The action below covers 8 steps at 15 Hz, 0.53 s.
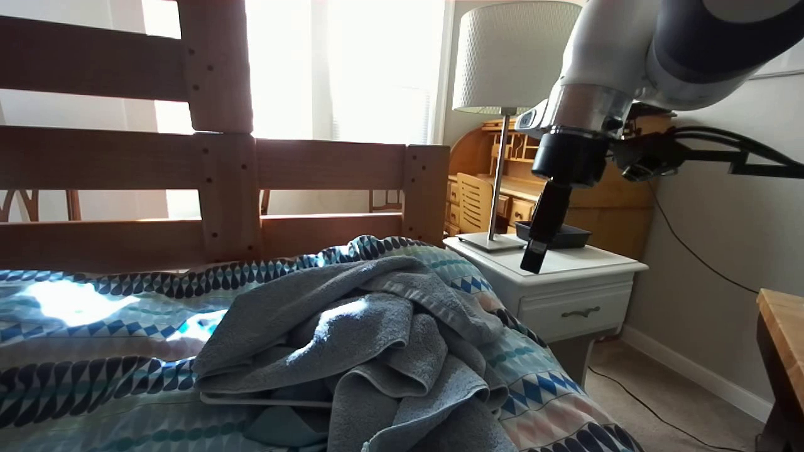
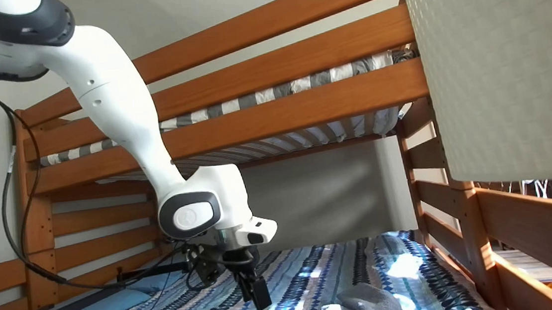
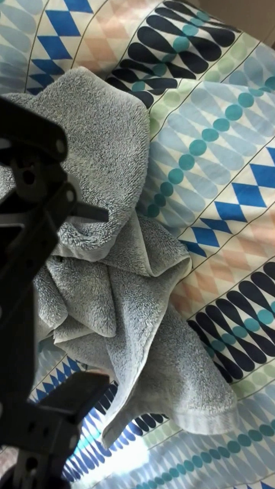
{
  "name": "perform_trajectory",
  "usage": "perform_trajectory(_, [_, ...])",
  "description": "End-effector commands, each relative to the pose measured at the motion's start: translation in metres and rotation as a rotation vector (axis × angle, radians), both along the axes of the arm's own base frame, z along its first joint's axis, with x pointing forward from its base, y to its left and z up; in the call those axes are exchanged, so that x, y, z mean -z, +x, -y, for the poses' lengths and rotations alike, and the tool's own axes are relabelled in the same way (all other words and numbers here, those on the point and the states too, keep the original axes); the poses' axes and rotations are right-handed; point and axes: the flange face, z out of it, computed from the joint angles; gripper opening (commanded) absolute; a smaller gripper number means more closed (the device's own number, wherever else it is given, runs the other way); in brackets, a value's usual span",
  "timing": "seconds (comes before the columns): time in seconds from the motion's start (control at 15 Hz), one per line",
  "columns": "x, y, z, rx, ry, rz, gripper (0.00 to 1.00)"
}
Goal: Move the towel to the left
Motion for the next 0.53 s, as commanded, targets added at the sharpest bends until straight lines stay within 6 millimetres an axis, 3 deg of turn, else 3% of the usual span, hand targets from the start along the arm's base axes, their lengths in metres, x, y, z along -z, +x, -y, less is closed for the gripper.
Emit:
perform_trajectory(0.0, [0.025, 0.025, -0.004, 0.017, 0.017, 0.000, 1.00])
perform_trajectory(0.47, [0.056, 0.070, -0.005, 0.064, 0.027, -0.008, 1.00])
